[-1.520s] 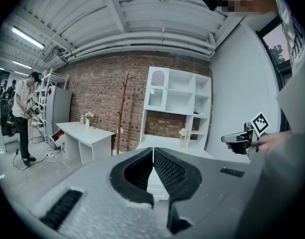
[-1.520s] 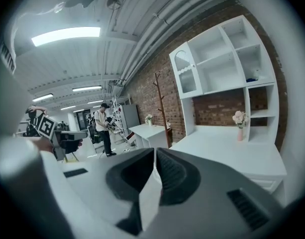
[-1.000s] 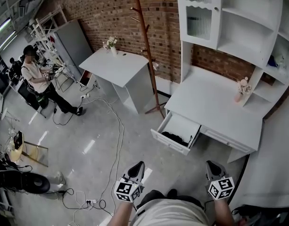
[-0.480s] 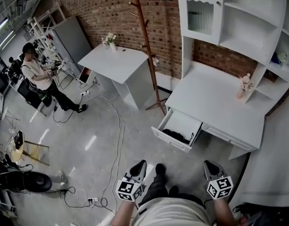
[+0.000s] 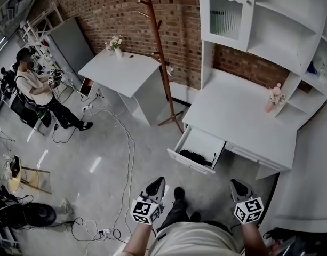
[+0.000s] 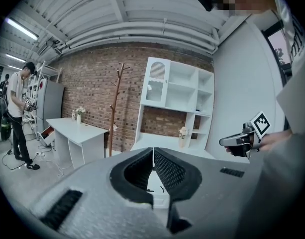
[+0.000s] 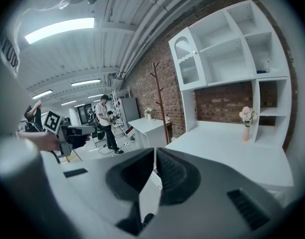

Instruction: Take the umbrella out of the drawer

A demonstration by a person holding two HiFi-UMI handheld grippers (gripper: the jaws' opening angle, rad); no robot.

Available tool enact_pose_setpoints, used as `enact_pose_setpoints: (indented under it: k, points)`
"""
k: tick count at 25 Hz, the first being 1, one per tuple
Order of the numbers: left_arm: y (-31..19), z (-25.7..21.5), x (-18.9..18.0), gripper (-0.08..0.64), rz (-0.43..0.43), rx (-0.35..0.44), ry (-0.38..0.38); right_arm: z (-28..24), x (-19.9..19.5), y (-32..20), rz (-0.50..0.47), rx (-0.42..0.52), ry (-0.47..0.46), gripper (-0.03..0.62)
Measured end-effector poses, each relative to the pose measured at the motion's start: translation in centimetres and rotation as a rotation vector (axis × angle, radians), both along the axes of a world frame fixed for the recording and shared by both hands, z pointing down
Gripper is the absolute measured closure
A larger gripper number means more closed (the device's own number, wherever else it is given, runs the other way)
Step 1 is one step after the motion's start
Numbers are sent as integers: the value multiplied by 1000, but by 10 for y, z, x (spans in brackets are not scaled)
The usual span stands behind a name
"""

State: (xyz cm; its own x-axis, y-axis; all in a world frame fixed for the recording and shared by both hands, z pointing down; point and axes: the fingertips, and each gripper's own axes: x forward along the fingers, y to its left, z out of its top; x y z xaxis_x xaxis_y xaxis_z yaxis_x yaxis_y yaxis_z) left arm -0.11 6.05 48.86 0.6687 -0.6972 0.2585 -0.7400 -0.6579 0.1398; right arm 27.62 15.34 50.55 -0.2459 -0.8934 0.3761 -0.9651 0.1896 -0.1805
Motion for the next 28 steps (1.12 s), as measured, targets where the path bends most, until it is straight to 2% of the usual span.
enact_pose_setpoints:
  k: [14,28]
  points:
    - [-130,-2,21,531,112,-5,5,-5,4,-97,67,-33,26,559]
    - [-199,28,15,531,232,-71,-26,12,-8,-174,51,-126,87,558]
